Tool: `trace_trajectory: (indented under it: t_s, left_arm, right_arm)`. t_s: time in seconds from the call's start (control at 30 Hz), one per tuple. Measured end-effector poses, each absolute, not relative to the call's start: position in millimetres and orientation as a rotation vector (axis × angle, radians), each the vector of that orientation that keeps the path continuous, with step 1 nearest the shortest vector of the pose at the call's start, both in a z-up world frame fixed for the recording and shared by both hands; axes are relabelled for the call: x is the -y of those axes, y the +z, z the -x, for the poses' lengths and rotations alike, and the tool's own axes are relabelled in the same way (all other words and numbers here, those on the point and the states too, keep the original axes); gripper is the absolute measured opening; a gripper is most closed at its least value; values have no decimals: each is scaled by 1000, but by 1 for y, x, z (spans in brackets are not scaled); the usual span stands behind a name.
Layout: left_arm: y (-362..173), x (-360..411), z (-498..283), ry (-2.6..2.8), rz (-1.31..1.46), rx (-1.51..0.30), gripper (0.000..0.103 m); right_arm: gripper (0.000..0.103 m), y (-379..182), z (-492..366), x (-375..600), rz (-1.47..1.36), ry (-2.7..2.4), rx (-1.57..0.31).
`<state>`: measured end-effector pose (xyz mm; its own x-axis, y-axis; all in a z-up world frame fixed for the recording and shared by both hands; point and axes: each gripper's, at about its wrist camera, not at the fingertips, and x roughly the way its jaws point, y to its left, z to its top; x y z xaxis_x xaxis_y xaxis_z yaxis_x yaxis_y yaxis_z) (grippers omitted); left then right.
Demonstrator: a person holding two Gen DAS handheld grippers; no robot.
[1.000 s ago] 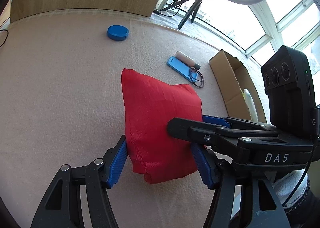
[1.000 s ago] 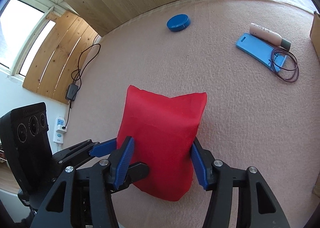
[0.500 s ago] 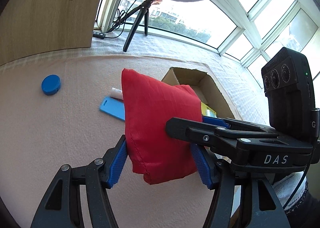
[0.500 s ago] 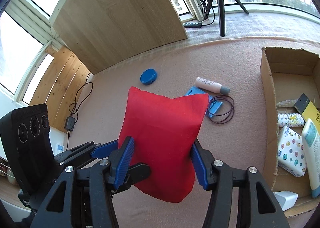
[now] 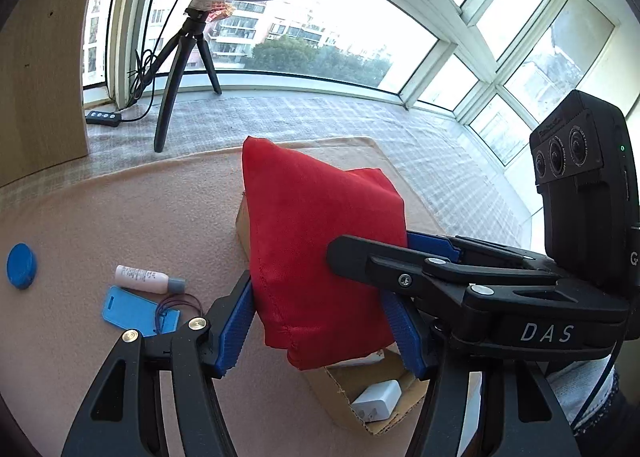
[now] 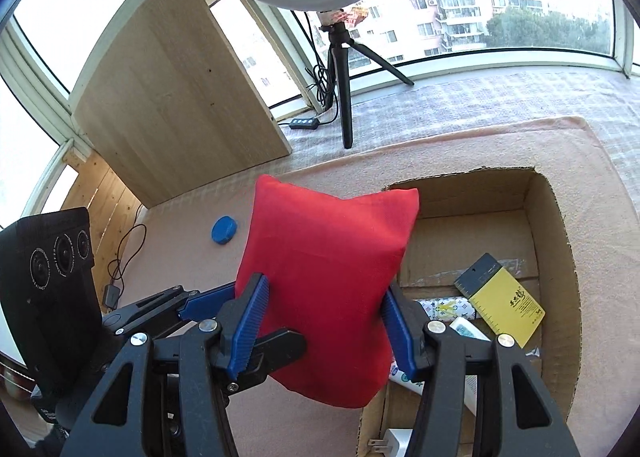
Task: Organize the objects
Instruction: 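Carry the red pouch with both tools over the box and lower it in, then open both tools and withdraw them from the box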
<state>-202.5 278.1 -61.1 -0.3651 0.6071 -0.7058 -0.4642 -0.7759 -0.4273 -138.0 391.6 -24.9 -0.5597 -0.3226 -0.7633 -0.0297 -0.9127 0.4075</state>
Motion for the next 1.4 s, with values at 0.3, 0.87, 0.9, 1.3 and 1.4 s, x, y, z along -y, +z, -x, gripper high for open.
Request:
trace_trajectory:
  t_s: [0.3, 0.87, 0.9, 1.3, 1.4]
  left_arm:
    - [-78, -322, 221, 2114, 1231, 186, 65]
    - [-71, -329, 221, 2144, 1199, 116, 67]
    - [-70, -327, 219, 2147, 1196, 112, 67]
    - [-62, -265, 192, 2204, 1204, 117, 67]
    - [-65, -235, 185, 2237, 1228, 128, 67]
  right_arm:
    - [52, -34, 149, -443, -1396, -2630, 588]
    - [55, -41, 148, -483, -1443, -2718, 559]
    - [55, -40, 148, -484, -1442, -2722, 563]
    - [55, -32, 131, -462, -1389, -2703, 609]
    - [55, -31, 121, -452, -1368, -2705, 620]
